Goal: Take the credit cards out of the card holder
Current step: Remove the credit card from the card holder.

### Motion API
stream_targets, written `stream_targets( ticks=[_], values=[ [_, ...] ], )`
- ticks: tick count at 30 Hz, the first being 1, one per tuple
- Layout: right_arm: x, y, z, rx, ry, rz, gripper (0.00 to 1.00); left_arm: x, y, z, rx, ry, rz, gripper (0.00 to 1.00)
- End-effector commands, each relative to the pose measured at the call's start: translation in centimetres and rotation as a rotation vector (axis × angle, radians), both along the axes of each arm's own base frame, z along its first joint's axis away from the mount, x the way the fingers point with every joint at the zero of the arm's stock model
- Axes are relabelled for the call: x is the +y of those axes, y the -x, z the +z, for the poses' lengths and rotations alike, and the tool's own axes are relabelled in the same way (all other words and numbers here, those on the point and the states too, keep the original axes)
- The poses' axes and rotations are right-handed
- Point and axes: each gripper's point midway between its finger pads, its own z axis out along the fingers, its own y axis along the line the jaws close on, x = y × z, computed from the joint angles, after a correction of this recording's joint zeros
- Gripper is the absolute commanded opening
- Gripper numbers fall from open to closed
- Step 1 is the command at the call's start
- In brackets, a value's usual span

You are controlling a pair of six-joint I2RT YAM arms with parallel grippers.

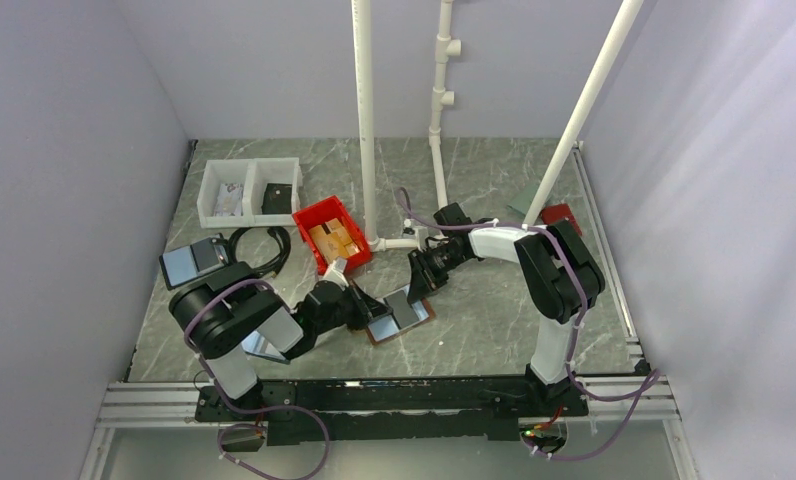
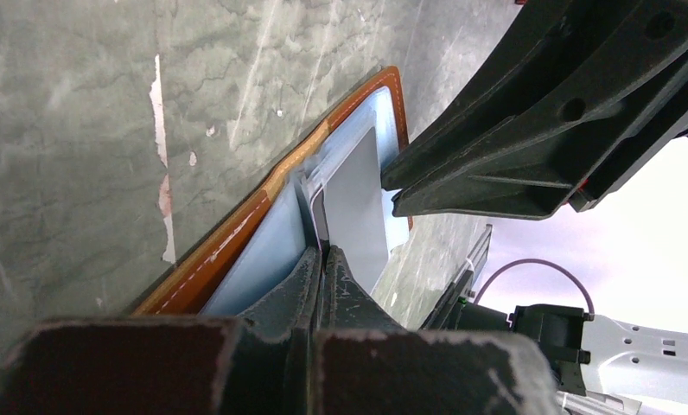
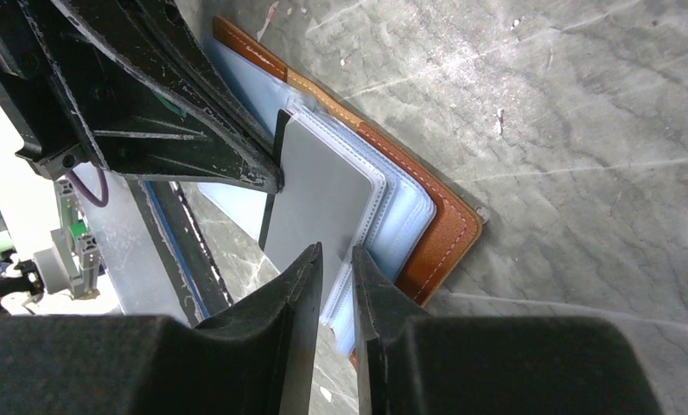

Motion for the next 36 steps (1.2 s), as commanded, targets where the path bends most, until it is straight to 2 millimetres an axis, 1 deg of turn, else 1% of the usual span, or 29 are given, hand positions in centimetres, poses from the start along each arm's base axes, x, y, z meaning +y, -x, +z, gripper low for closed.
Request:
stream_targets(
  ticks=[1, 7, 12, 18, 19, 20, 21, 24, 31, 36],
  values=[
    [-0.6, -0.7, -1.3, -0.022, 0.067, -0.013, 0.23, 0.2, 1.9, -2.0, 0.052, -0.038, -0.087, 0.00],
    [-1.0, -1.1, -1.5, -0.031, 0.096, -0.024, 0.22, 0.5, 2.0, -2.3, 0.080, 0.020, -0.074, 0.00],
    [-1.3, -1.3, -1.7, -0.038, 0.126, -0.034, 0.20, 0.8, 2.1, -2.4, 0.102, 0.020, -0.059, 0.00],
    [-1.6, -1.5, -2.0, -0.038, 0.148, -0.042, 0.19, 1.7, 2.0, -2.2, 0.124, -0.060, -0.038, 0.00],
    [-1.6, -1.5, -2.0, -0.038, 0.149, -0.041, 0.18, 1.8, 2.1, -1.8, 0.129, -0.071, -0.036, 0.00],
    [-1.6, -1.5, -2.1, -0.036, 0.151, -0.042, 0.18, 2.0, 2.1, -1.8, 0.138, -0.094, -0.033, 0.00],
    [-1.6, -1.5, -2.1, -0.037, 0.152, -0.042, 0.18, 2.5, 2.5, -2.3, 0.166, -0.136, -0.035, 0.00],
    [-1.7, -1.4, -2.1, -0.037, 0.156, -0.041, 0.18, 2.8, 2.7, -2.0, 0.178, -0.182, -0.047, 0.00],
    [-1.7, -1.5, -2.0, -0.044, 0.159, -0.039, 0.18, 3.4, 3.3, -1.7, 0.173, -0.185, -0.055, 0.00],
    [-1.7, -1.5, -2.0, -0.044, 0.156, -0.033, 0.18, 3.6, 3.2, -1.1, 0.155, -0.173, -0.045, 0.00]
  ],
)
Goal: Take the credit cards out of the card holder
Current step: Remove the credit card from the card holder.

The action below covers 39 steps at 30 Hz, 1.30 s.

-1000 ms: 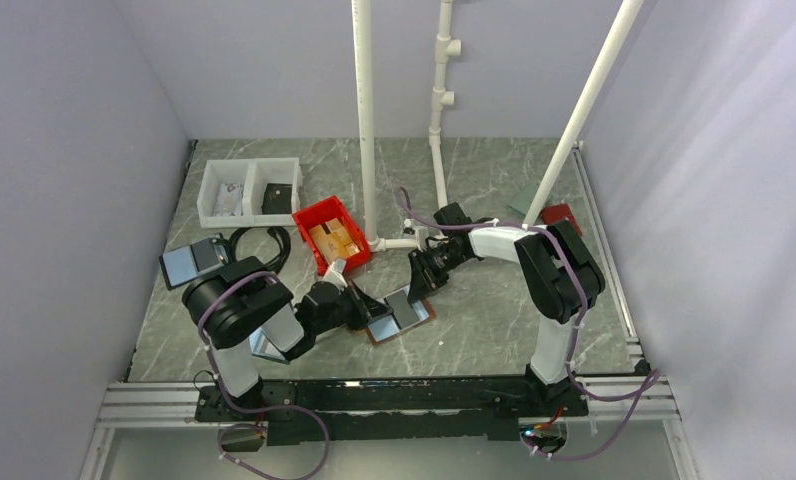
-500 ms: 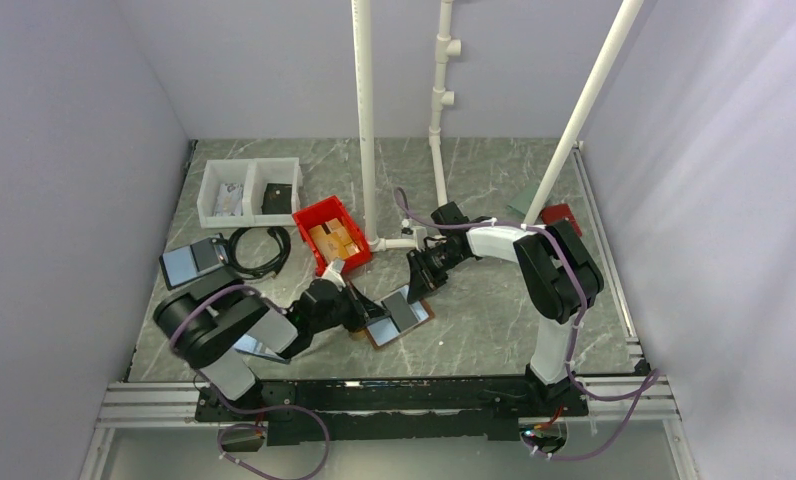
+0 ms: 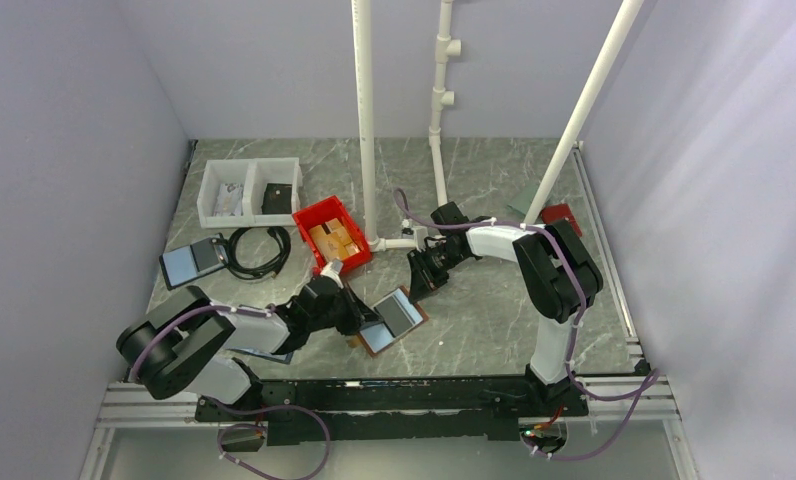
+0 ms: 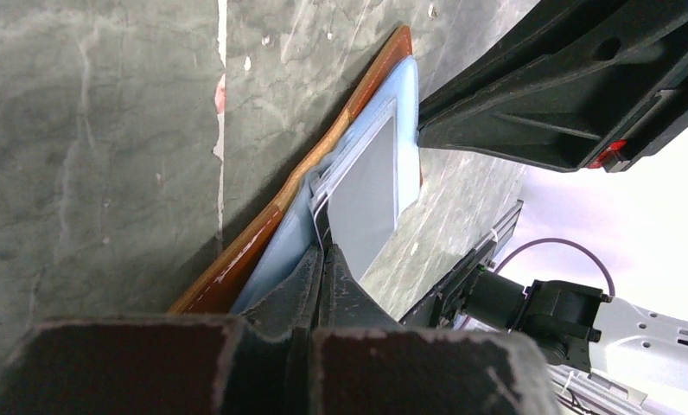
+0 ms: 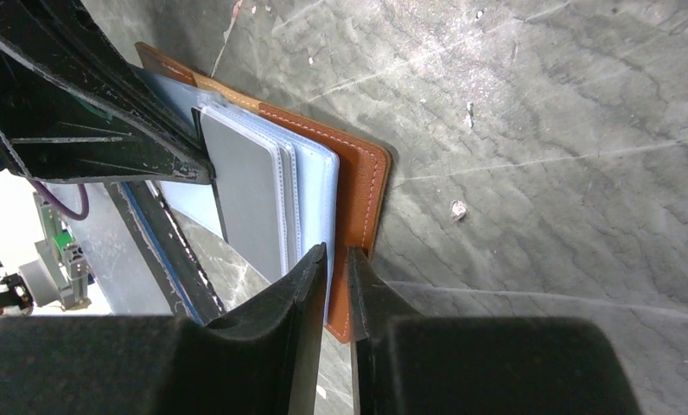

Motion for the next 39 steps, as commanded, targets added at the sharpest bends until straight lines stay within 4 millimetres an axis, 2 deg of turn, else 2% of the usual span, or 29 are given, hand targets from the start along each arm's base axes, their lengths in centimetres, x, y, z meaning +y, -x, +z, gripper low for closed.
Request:
stream_targets(
  ticks=[1, 7, 14, 21, 34, 39],
  values=[
    [-1.2, -1.0, -1.5, -0.042, 0.082, -0.005, 0.18, 1.6, 1.1, -1.5, 0.020, -0.073, -0.002, 0.00],
    [-1.1, -0.9, -1.4, -0.043, 0.077, 0.003, 0.18, 2.3, 1.0, -1.0, 0.013, -0.054, 0.044, 0.00],
    [-0.2, -0.8, 0.5, -0.063, -0.002, 0.029, 0.18, 2.5, 0.9, -0.8, 0.007, -0.052, 0.053, 0.00],
    [-0.1, -0.9, 1.2, -0.082, -0.019, 0.037, 0.18, 2.9, 1.0, -0.4, -0.027, -0.051, 0.046, 0.00],
    [0.5, -0.8, 4.8, -0.158, -0.138, 0.103, 0.21, 4.7, 1.6, 2.8, -0.205, -0.124, -0.037, 0.00],
    [0.8, 0.0, 6.7, -0.190, -0.215, 0.161, 0.29, 5.3, 1.9, 4.9, -0.315, -0.125, -0.072, 0.00]
  ],
)
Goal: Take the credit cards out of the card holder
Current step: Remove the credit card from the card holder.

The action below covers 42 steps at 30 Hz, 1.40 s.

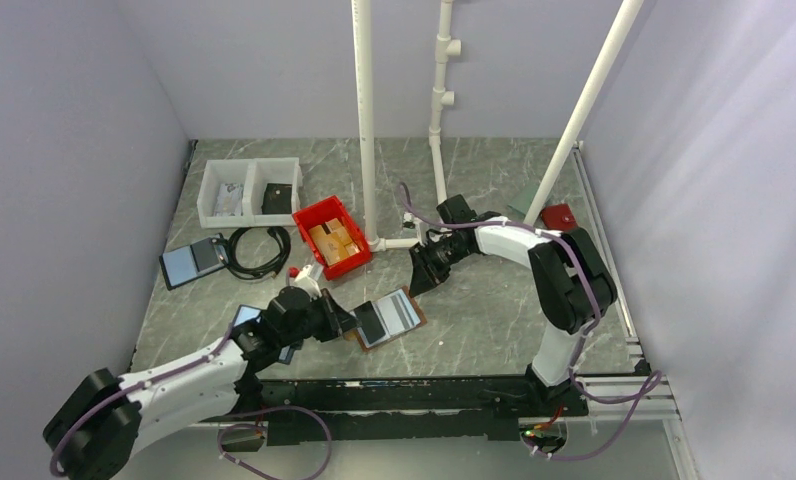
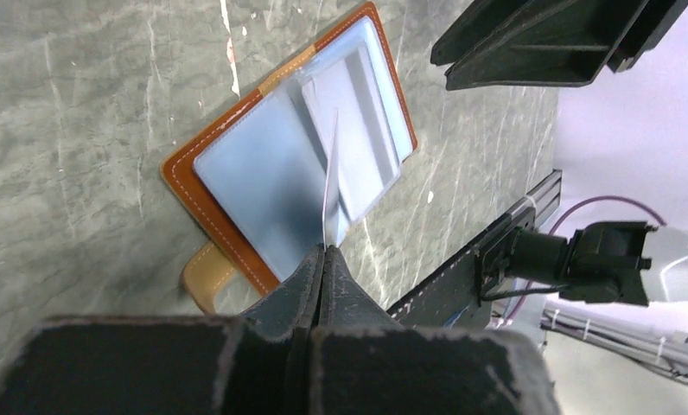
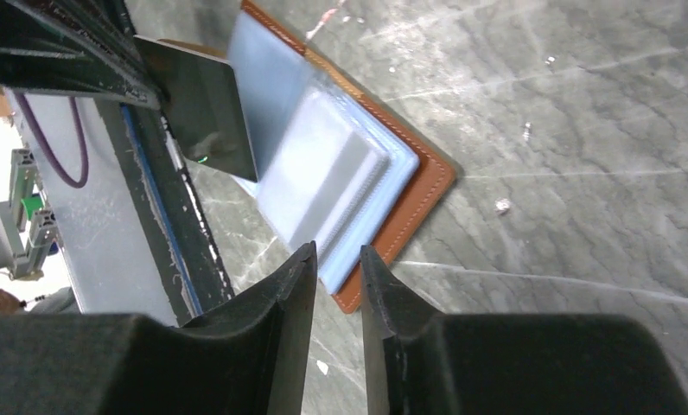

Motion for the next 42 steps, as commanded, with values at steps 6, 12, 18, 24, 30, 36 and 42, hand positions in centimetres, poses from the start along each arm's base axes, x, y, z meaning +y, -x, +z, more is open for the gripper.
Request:
stream_targets(
  ticks=[6, 12, 18, 24, 30, 36, 42],
  values=[
    [1.3, 1.8, 6.3, -0.112, -0.251, 0.181, 0.42, -0.3, -0.4, 4.4, -0.285, -0.011, -0.138, 0.00],
    [1.4, 3.0, 7.7, -0.145, -0.331, 0.241, 0.54, -2.4, -0.4, 6.5, -0.388, 0.023, -0.265, 0.00],
    [1.3, 3.6, 7.8, -0.137, -0.356, 0.279, 0.60, -4.6, -0.3, 8.4, -0.461, 0.081, -0.377, 0.00],
    [1.3, 3.9, 8.0, -0.140, -0.376, 0.300, 0.62, -5.7, 0.3, 10.1, -0.519, 0.143, -0.446, 0.00],
    [1.4, 4.6, 8.9, -0.122, -0.433, 0.331, 0.61, -6.4, 0.5, 11.1, -0.540, 0.184, -0.481, 0.00],
    [1.6, 5.6, 10.3, -0.105, -0.500, 0.364, 0.46, -7.0, 0.3, 11.6, -0.554, 0.212, -0.496, 0.00],
    [1.6, 6.0, 11.1, -0.112, -0.527, 0.386, 0.04, -7.1, 0.1, 11.9, -0.547, 0.225, -0.475, 0.00]
  ],
)
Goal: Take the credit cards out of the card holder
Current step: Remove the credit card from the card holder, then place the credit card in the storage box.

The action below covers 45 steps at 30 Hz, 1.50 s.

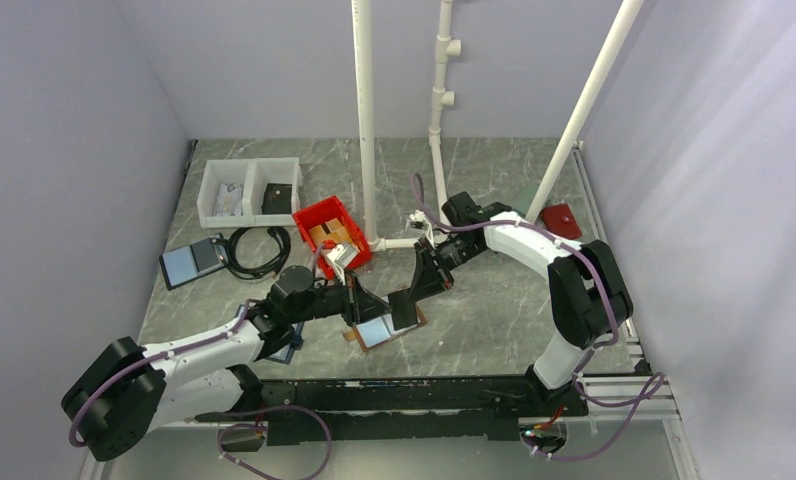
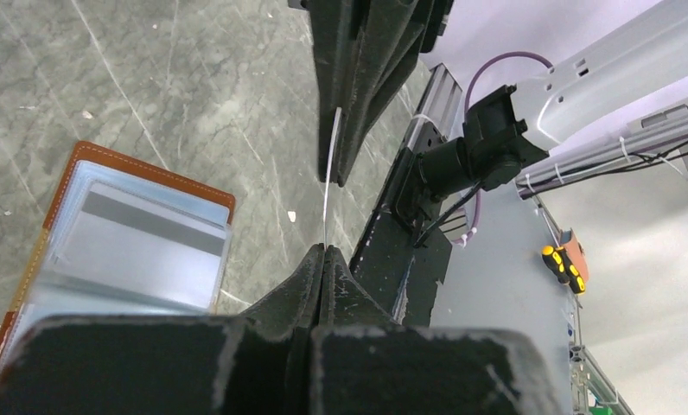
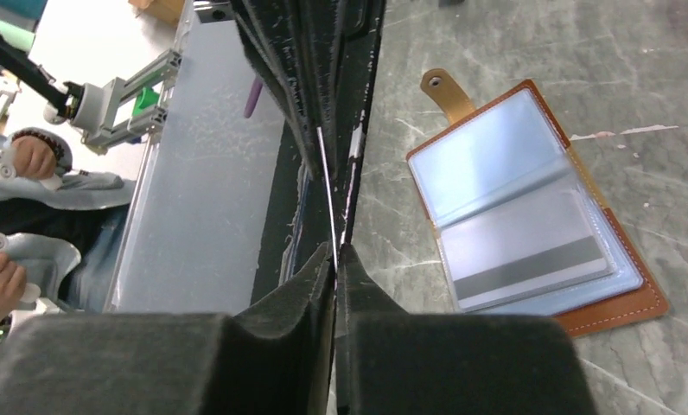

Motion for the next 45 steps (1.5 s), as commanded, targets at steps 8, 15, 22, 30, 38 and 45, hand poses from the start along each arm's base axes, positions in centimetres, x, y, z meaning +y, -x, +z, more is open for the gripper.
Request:
stream_targets(
  ticks=[8, 15, 22, 30, 38, 45],
  values=[
    [-0.4, 0.2, 3.0, -0.157, -0.059, 0.071, 0.00, 0.8, -1.5, 3.9, 0.057, 0.119, 0.150, 0.64],
    [-2.3, -0.8, 4.2, -0.445, 0.009, 0.020, 0.00, 3.2, -1.9, 6.5, 0.180, 0.358, 0.312, 0.99],
    [-3.7, -2.5, 5.0, -0.688, 0.045, -0.110, 0.00, 2.7, -2.7, 6.8, 0.434, 0.407, 0.367, 1.00],
    [-4.3, -1.6, 5.0, -0.851, -0.044, -0.090, 0.00, 0.5, -3.7, 6.6, 0.655, 0.472, 0.337, 0.97],
    [-4.8, -1.9, 3.7, -0.965, -0.040, -0.056, 0.00, -2.3, -4.5, 5.2, 0.804, 0.394, 0.315, 0.98],
    [-5.1, -2.3, 3.0, -1.029, -0.029, -0.042, 0.00, -4.5, -4.5, 4.3, 0.874, 0.376, 0.289, 0.97]
  ],
)
